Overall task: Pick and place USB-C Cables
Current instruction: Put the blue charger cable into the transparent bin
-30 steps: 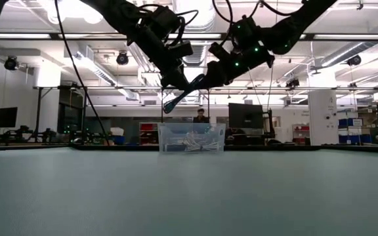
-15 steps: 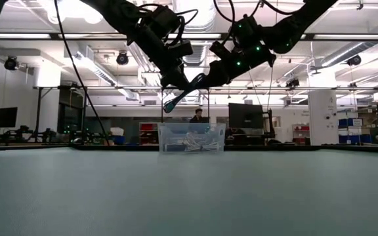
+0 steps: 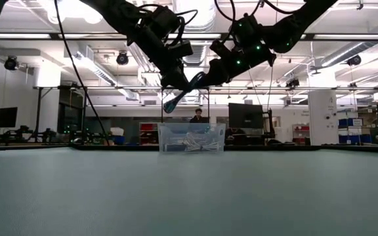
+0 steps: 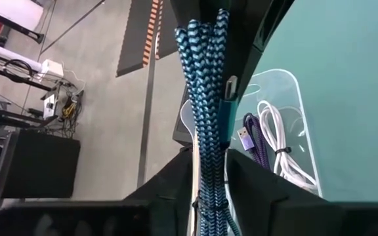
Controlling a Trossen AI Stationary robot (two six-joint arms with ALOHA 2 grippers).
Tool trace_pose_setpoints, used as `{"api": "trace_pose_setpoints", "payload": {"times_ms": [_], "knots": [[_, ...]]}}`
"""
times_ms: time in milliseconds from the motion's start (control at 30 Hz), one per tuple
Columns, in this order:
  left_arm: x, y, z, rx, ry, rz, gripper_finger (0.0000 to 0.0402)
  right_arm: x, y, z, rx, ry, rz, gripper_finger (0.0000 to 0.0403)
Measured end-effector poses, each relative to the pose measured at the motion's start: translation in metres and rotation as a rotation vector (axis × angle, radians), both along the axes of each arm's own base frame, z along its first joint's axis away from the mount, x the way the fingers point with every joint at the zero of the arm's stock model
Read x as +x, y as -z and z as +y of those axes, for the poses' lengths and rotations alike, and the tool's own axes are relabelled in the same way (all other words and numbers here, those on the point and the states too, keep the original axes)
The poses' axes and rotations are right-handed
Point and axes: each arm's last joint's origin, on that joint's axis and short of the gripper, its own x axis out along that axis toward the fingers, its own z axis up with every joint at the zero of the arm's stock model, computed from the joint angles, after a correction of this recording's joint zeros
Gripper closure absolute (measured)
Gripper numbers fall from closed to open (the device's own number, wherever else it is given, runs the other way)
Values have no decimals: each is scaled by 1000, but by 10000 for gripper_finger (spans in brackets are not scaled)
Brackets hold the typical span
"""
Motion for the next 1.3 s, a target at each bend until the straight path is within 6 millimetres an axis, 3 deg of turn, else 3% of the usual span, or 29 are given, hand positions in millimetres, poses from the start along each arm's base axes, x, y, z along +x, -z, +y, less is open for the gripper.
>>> {"api": "trace_pose_setpoints", "payload": {"times_ms": [233,567,767,967,1300], "knots": [[-1,0,1,31,-48,16,293,-3,4,-4,34,29,18,394],[-12,-14,-2,81,-120,38,290,-8,9,-9,97,64,45,394],[-31,-38,-16,72,-142,-63,289,-8,14,-13,122,83,39,394],[-54,-62,-34,3,-92,-208,289,3,37,-23,149,95,54,394],[-87,-76,-55,2,-58,-370,289,26,47,-42,238,116,117,394]]}}
